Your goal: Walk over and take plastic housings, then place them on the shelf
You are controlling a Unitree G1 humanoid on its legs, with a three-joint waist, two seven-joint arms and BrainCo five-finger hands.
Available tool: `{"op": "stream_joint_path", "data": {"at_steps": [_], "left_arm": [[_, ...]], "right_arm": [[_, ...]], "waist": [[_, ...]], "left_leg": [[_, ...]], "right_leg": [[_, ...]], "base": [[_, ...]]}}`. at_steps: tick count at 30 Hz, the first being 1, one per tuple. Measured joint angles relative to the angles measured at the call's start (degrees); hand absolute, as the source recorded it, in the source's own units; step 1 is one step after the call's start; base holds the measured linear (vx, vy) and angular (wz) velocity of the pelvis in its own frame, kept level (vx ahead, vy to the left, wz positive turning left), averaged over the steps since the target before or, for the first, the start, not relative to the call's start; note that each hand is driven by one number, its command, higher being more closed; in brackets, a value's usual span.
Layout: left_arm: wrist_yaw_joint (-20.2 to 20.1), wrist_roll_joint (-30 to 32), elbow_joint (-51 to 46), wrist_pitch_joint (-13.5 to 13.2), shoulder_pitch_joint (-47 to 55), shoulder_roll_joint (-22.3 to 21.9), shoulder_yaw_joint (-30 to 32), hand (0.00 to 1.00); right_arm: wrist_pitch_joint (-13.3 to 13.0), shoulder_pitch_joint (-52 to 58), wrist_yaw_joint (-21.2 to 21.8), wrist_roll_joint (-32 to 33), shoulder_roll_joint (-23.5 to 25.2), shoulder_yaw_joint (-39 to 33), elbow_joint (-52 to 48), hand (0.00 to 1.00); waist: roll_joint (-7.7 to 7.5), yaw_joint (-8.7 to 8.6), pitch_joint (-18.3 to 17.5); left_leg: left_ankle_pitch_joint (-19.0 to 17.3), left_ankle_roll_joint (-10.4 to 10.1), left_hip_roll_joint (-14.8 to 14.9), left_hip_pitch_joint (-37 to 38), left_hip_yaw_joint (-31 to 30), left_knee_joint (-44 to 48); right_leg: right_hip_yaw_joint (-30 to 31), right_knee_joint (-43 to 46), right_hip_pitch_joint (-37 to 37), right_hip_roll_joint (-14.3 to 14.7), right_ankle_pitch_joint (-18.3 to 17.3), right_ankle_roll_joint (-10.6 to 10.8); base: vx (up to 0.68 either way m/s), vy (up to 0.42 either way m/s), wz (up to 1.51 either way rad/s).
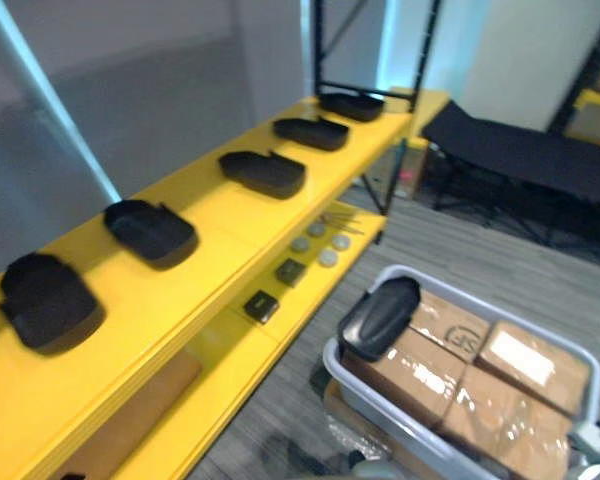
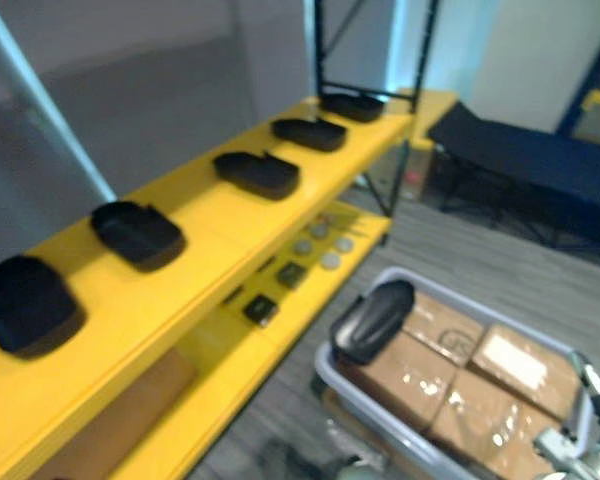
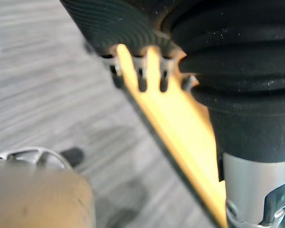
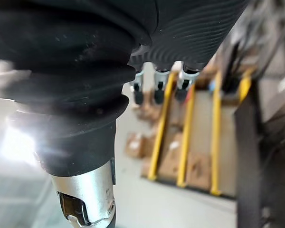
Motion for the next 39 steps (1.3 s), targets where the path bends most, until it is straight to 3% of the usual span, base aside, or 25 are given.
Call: {"op": "stream_joint_path", "data": {"at_steps": [1, 4, 6, 8, 10, 12, 13, 14, 15, 16, 17, 18, 19, 20, 23, 25, 27, 28, 30, 32, 34, 37, 38, 39], "left_arm": [[0.00, -0.54, -0.41, -0.18, -0.57, -0.04, -0.05, 0.00], [-0.07, -3.43, -2.73, -1.37, -1.76, -3.21, -0.68, 0.00], [-0.20, -5.02, -3.67, -2.02, -1.82, -3.52, -1.34, 0.00], [-0.23, -5.58, -4.59, -2.24, -1.99, -3.52, -2.19, 0.00], [-0.18, -5.55, -4.83, -2.36, -2.37, -2.93, -2.12, 0.00], [-0.22, -5.20, -6.02, -2.43, -2.98, -2.63, -2.16, 0.00], [-0.23, -5.10, -6.32, -2.39, -3.21, -2.61, -2.27, 0.00], [-0.20, -4.94, -6.72, -2.35, -3.28, -2.56, -2.72, 0.00], [-0.10, -4.89, -6.72, -2.32, -3.36, -2.51, -2.67, 0.00], [0.12, -4.93, -6.59, -2.33, -3.68, -2.33, -2.48, 0.00], [0.32, -4.90, -6.46, -2.32, -4.09, -2.11, -2.04, 0.00], [0.53, -4.95, -6.15, -2.34, -4.74, -1.53, -1.51, 0.00], [0.72, -4.86, -5.97, -2.33, -5.13, -1.27, -1.54, 0.00], [0.88, -4.55, -4.99, -2.10, -6.18, -1.28, -1.52, 0.00], [1.25, -4.56, -4.91, -2.40, -7.15, -2.01, -0.78, 0.00], [2.21, -4.56, -4.89, -2.42, -7.31, -2.33, -0.90, 0.00], [2.26, -4.54, -4.96, -2.44, -7.40, -2.42, -0.95, 0.00], [2.30, -4.59, -5.82, -2.45, -7.53, -2.39, -1.04, 0.00], [2.26, -4.65, -7.08, -2.43, -7.54, -2.04, -1.06, 0.00], [2.19, -4.41, -7.95, -2.39, -7.54, -2.03, -1.67, 0.00], [2.26, -4.27, -8.12, -2.31, -7.50, -1.92, -2.62, 0.00], [2.59, -2.68, -9.21, -2.04, -7.10, -2.18, -2.78, 0.00], [2.49, -2.73, -9.38, -2.10, -7.03, -2.18, -2.78, 0.00], [2.40, -2.71, -9.22, -2.05, -7.43, -2.24, -2.55, 0.00]], "right_arm": [[-0.01, -0.39, 0.68, 0.75, -0.27, 4.91, -0.01, 0.00], [0.03, -2.63, 2.91, 3.39, -1.01, 13.70, 2.29, 0.00], [0.02, -3.46, 3.73, 4.60, -1.06, 15.70, 2.48, 0.00], [0.01, -3.76, 3.96, 4.95, -1.04, 16.55, 1.97, 0.00], [0.27, -3.50, 4.78, 5.47, -0.66, 17.63, 1.73, 0.00], [0.29, -3.09, 5.46, 6.70, -0.55, 20.72, -0.13, 0.00], [0.29, -2.92, 5.84, 6.75, -0.47, 21.45, -0.57, 0.00], [0.33, -2.43, 6.00, 6.79, -0.48, 22.68, -0.67, 0.00], [0.33, -2.10, 6.03, 7.12, -0.84, 23.85, -0.69, 0.00], [0.33, -1.43, 6.11, 7.13, -0.80, 24.17, -0.76, 0.00], [0.35, -1.24, 6.18, 7.12, -0.77, 24.21, -0.77, 0.00], [0.31, -1.89, 6.37, 7.11, -0.85, 24.26, -0.93, 0.00], [0.23, -2.51, 6.41, 7.03, -0.97, 24.31, -0.90, 0.00], [0.16, -4.14, 6.43, 7.03, -1.19, 23.67, -0.13, 0.00], [0.16, -6.80, 5.89, 7.08, -1.95, 21.73, 2.25, 0.00], [0.18, -7.90, 5.79, 7.07, -2.91, 21.31, 3.02, 0.00], [0.14, -9.08, 5.84, 7.09, -3.09, 21.41, 3.46, 0.00], [0.07, -10.08, 5.86, 7.21, -3.14, 22.35, 4.42, 0.00], [0.07, -10.26, 5.91, 7.28, -3.09, 23.81, 4.79, 0.00], [0.09, -8.81, 6.05, 7.72, -3.05, 24.72, 4.65, 0.00], [0.24, -7.59, 6.08, 8.29, -2.74, 24.60, 4.53, 0.00], [0.69, -5.82, 6.03, 8.87, -1.18, 24.34, 3.74, 0.00], [0.80, -5.43, 6.00, 8.96, -1.06, 24.52, 3.66, 0.00], [1.02, -5.18, 6.00, 9.44, -0.98, 24.44, 3.72, 0.00]], "waist": [[-0.11, 0.54, 0.16], [0.22, 2.00, 0.39], [0.01, 3.04, 0.58], [-0.27, 3.38, 1.02], [-1.72, 4.81, 2.22], [-2.76, 6.49, 3.89], [-2.71, 7.24, 3.98], [-1.85, 7.79, 4.52], [-1.69, 8.05, 4.87], [-1.86, 8.51, 5.01], [-2.38, 8.97, 5.24], [-3.24, 9.49, 5.63], [-3.44, 9.87, 5.68], [-2.97, 9.95, 6.09], [-1.61, 10.33, 7.96], [-1.05, 10.35, 8.35], [-1.23, 10.36, 8.51], [-2.23, 10.47, 9.13], [-3.36, 10.89, 9.83], [-3.22, 10.43, 10.54], [-2.95, 10.36, 10.70], [-2.98, 10.46, 10.72], [-3.09, 10.69, 10.73], [-3.06, 11.48, 10.95]], "left_leg": [[-1.35, 1.32, -0.40, -2.29, -6.83, 3.92], [-6.48, 2.25, -1.61, -7.67, -25.57, 12.02], [-9.04, 2.21, -2.16, -8.11, -30.18, 12.50], [-12.05, 2.11, -2.59, -8.28, -30.69, 11.54], [-13.72, 1.73, -4.38, -7.84, -30.34, 12.42], [-15.27, 3.25, -5.06, -7.80, -27.14, 15.67], [-15.54, 3.72, -4.92, -7.89, -26.09, 16.19], [-15.37, 4.43, -4.51, -8.16, -24.21, 16.19], [-14.90, 4.96, -3.81, -8.60, -22.85, 16.10], [-14.35, 4.78, -3.38, -8.64, -22.72, 15.49], [-13.61, 4.47, -3.12, -8.69, -22.67, 14.56], [-12.60, 3.80, -3.24, -9.24, -22.80, 13.28], [-12.32, 3.47, -3.10, -10.17, -22.84, 13.04], [-11.37, 3.09, -1.98, -12.02, -23.55, 12.30], [-8.56, 2.18, -1.35, -12.76, -25.47, 8.67], [-8.20, 2.08, -1.10, -12.74, -26.31, 8.58], [-8.03, 2.07, -1.23, -12.54, -26.38, 9.04], [-8.11, 2.15, -2.17, -12.63, -28.43, 11.25], [-9.60, 2.57, -3.32, -12.67, -31.62, 14.53], [-15.07, 2.29, -3.68, -12.55, -34.03, 21.38], [-17.25, 2.14, -3.60, -12.40, -34.01, 24.57], [-18.72, 2.99, -3.88, -10.74, -30.82, 23.98], [-18.79, 3.64, -4.16, -10.38, -28.03, 22.72], [-18.28, 4.88, -3.88, -9.49, -23.77, 19.75]], "right_leg": [[2.46, 1.66, -1.77, 0.55, -0.12, 0.07], [5.03, 5.56, -5.26, 2.57, -1.26, 0.84], [4.44, 7.36, -6.05, 2.86, -2.03, 1.42], [2.84, 9.94, -7.11, 1.80, -3.37, 2.27], [3.24, 11.14, -7.08, 0.49, -3.01, 3.66], [5.10, 8.91, -5.61, -0.61, -0.98, 4.37], [4.66, 7.59, -5.53, -0.88, -0.21, 2.58], [-0.67, 6.03, -6.00, -3.06, 0.19, -2.85], [-7.76, 11.40, -8.68, -5.14, -0.99, -3.38], [-10.35, 16.58, -9.24, -5.96, -2.15, -2.99], [-11.95, 18.76, -7.93, -6.14, -3.34, -2.89], [-14.09, 15.93, -4.84, -6.46, -6.00, -1.38], [-14.74, 12.70, -4.39, -6.68, -6.19, 0.97], [-15.89, 9.00, -4.38, -5.78, -3.72, 1.48], [-18.27, 6.02, -3.76, -4.97, -1.62, 1.17], [-19.16, 6.83, -3.77, -4.65, -2.05, 0.56], [-19.04, 8.35, -4.06, -4.62, -3.06, 0.52], [-17.41, 11.84, -5.48, -4.69, -4.21, 0.06], [-15.35, 16.73, -6.93, -4.61, -6.63, 0.07], [-14.37, 23.99, -7.79, -4.28, -11.30, 0.63], [-13.23, 25.81, -8.25, -3.49, -11.83, 0.75], [-6.75, 19.60, -8.87, -0.63, -5.88, 2.21], [-5.03, 14.39, -9.06, 0.21, -0.06, 1.50], [-6.91, 4.30, -8.39, 0.44, 9.97, -0.21]], "base": [[0.03, 0.018, -0.88], [-0.03, 0.087, -0.56], [-0.05, 0.090, 0.11], [-0.09, 0.111, 0.49], [-0.11, 0.122, 0.20], [-0.18, 0.153, -0.52], [-0.20, 0.178, -0.80], [-0.17, 0.150, -0.71], [-0.18, 0.151, -0.64], [-0.10, 0.056, -0.39], [-0.02, -0.041, -0.18], [-0.02, -0.066, -0.10], [-0.05, -0.092, 0.02], [-0.05, -0.091, 0.12], [0.02, -0.100, 0.35], [0.05, -0.069, 0.19], [0.07, -0.038, 0.03], [0.03, 0.007, -0.17], [0.00, 0.013, -0.25], [-0.02, 0.039, -0.19], [-0.08, 0.093, -0.45], [-0.15, 0.182, -1.39], [-0.25, 0.260, -2.12], [-0.34, 0.252, -2.42]]}}
